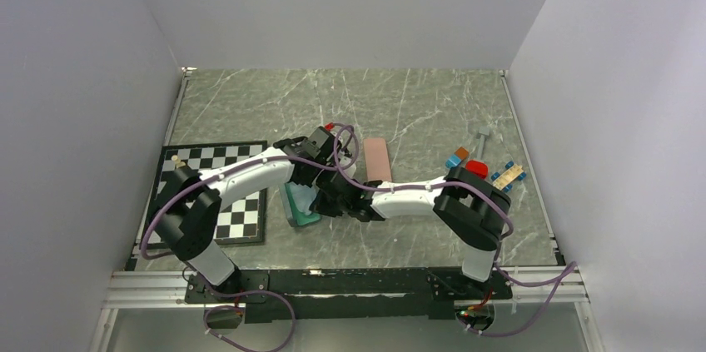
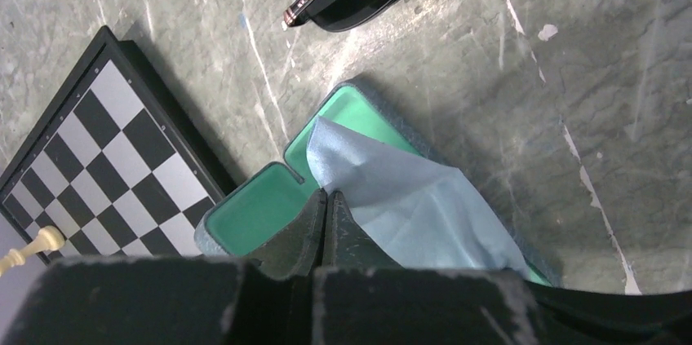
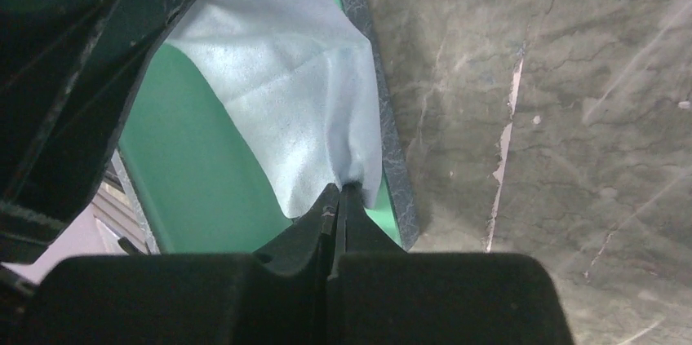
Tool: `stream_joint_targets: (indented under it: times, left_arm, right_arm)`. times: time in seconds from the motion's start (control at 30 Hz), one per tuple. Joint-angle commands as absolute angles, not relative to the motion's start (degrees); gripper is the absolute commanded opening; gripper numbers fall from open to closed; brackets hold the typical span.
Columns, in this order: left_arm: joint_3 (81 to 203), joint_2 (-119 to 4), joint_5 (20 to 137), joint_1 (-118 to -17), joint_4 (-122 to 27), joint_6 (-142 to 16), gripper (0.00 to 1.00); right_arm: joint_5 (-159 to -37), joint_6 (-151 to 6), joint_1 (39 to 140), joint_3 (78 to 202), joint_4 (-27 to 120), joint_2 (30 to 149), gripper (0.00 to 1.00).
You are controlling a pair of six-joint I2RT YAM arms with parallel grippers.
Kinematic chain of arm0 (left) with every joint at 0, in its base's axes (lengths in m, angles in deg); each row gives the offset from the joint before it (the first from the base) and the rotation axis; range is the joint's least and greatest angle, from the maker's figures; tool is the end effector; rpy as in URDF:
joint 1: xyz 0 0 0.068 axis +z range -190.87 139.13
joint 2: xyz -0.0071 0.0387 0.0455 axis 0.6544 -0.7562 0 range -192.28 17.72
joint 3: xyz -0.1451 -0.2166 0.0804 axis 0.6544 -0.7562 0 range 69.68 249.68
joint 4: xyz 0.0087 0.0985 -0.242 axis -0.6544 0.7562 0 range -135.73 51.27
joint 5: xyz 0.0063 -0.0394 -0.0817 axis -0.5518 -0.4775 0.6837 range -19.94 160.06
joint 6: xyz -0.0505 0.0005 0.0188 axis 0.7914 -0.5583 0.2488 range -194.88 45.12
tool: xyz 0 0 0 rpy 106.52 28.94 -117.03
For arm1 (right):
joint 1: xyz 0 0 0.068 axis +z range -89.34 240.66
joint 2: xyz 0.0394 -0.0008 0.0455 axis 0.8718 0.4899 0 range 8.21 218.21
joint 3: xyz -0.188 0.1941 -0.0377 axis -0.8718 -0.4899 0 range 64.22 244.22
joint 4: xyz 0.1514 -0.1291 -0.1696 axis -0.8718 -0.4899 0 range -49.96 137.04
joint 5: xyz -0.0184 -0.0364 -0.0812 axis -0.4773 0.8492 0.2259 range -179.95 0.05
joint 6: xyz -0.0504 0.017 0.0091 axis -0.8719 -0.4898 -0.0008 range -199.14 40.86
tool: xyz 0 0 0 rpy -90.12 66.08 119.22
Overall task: Organize the sunglasses
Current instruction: Place the folded cleaning cloth in the sunglasses case.
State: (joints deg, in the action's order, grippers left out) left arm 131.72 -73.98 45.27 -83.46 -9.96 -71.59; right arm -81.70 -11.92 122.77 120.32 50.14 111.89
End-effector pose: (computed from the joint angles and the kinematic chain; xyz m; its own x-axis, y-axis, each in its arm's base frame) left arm 0.2417 -0.2020 0.2116 -0.6964 0.5693 -0.4369 0.4468 0.8204 0.3570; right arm 0.1775 0.3245 0.1531 -0.8892 0.2704 -0.3691 -0.0180 0.7853 0.6188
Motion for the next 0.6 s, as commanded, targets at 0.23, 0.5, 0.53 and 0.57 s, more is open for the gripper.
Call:
stream_joint_targets:
  times: [0.23,0.5,0.53,0.57]
  left_arm:
    - [131.66,-78.63,46.14,-82.89,-11.31,-71.00,0.00]
    - [132.51,-80.80,44.19,-82.51,-10.31,-69.71,0.00]
    - [132.51,-81.02,44.14,-82.51,-10.27,-69.62,0.00]
    - [132.46,-81.13,44.28,-82.40,-10.31,-69.57,0.01]
  right_arm:
    - [-82.64,-11.56,124.91,122.13,52.89,112.82,0.00]
    - [-83.25,-11.78,124.82,123.04,51.83,114.22,0.00]
    - [-83.19,-11.81,124.82,123.18,51.60,114.48,0.00]
    - [-83.18,-11.75,124.75,123.20,51.54,114.61,0.00]
